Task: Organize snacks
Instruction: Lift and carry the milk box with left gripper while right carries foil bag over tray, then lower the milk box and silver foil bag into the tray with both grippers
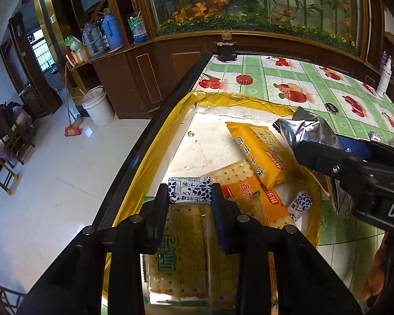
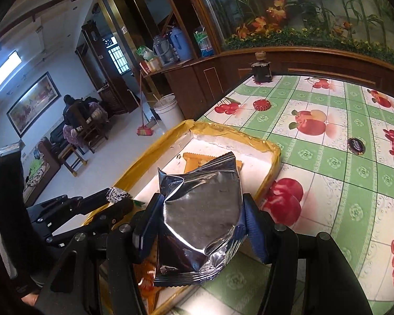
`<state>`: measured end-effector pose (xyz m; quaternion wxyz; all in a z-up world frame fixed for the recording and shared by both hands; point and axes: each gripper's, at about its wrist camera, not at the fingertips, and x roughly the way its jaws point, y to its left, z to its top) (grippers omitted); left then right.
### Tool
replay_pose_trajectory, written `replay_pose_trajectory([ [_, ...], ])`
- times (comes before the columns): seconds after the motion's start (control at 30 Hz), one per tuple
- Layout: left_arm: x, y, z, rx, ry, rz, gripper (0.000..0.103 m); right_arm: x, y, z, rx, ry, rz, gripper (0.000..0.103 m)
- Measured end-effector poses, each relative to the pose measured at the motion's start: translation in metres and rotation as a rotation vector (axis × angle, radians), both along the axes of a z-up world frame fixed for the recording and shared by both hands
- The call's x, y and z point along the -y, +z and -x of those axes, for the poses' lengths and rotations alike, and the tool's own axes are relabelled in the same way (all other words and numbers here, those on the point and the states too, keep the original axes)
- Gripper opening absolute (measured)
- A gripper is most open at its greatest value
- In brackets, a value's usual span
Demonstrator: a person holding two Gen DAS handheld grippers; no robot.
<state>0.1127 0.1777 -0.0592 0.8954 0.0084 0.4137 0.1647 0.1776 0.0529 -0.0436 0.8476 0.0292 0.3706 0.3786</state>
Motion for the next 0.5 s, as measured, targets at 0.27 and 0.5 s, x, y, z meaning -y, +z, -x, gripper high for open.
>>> replay_pose_trajectory([
  [0.27, -0.010, -0.005, -0.018, -0.044, 0.014, 0.016, 0.030, -0.011, -0.011, -0.026, -0.019, -0.024, 0.019, 0.061],
  [0.5, -0.019, -0.012, -0.036, -0.096, 0.054, 0.045, 0.031, -0.018, -0.019, -0.041, -0.036, -0.035, 0.020, 0.061],
])
